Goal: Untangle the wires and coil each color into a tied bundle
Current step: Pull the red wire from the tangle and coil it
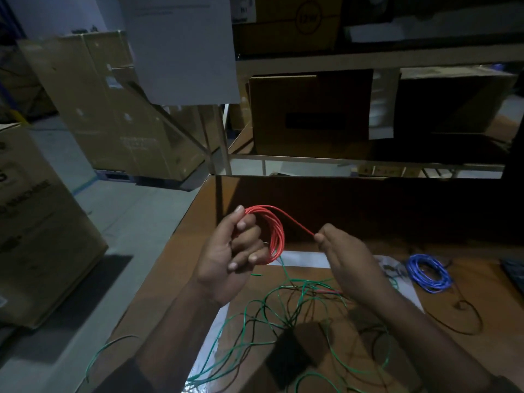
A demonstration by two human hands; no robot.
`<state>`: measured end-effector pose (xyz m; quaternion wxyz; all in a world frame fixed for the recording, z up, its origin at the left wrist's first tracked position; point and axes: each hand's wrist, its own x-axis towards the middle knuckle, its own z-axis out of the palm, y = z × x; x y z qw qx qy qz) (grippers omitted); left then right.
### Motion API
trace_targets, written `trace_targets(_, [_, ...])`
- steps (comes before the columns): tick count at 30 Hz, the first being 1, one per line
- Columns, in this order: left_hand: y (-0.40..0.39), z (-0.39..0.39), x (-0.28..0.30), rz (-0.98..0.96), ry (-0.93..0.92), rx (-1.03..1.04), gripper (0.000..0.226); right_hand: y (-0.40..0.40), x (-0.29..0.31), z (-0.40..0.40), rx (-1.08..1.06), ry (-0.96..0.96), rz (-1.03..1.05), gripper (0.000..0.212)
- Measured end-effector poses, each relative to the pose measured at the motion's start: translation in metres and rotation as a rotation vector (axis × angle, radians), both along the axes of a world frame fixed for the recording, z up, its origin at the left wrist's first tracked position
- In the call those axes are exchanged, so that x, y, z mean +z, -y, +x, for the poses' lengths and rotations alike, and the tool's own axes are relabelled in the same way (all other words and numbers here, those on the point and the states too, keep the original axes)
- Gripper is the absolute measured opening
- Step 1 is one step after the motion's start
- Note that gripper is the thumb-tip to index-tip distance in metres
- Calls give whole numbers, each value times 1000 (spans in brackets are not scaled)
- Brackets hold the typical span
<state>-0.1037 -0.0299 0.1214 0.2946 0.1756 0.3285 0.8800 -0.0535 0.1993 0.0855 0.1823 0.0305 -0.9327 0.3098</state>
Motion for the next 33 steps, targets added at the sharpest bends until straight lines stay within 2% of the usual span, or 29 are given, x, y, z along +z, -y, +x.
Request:
trace_targets(5, [-14,10,8,-50,-74,136,39,27,-15,9,13,192,65,16])
trace_targets(7, [-19,14,12,-74,-120,217,37,41,-18,18,82,319,108,23])
trace_targets(9, [-22,15,13,-104,-185,252,36,58,-17,27,175,409,194,16])
trace_targets(11, [-26,14,9,-185,-286,305,39,71,-8,32,209,488,221,9])
trace_targets(14, [-28,13,0,-370,-417,385,50,80,1,34,254,576,230,12])
trace_targets(16, [-29,12,-4,-502,-507,423,47,79,8,36,296,572,193,18])
trace_targets(20, [-24,12,-9,-771,-770,435,41,70,34,42,379,495,155,13])
trace_targets(24, [-15,5,-14,-937,-948,434,36,56,53,43,401,387,305,10])
trace_targets(29, [-13,6,-13,-1229,-1193,450,30,41,66,42,450,583,365,8])
trace_targets(31, [-15,7,-12,-1369,-1306,431,26,40,66,42,387,499,483,10])
trace_targets(33, [-16,8,-11,-1488,-1374,400,24,41,61,40,278,332,625,16])
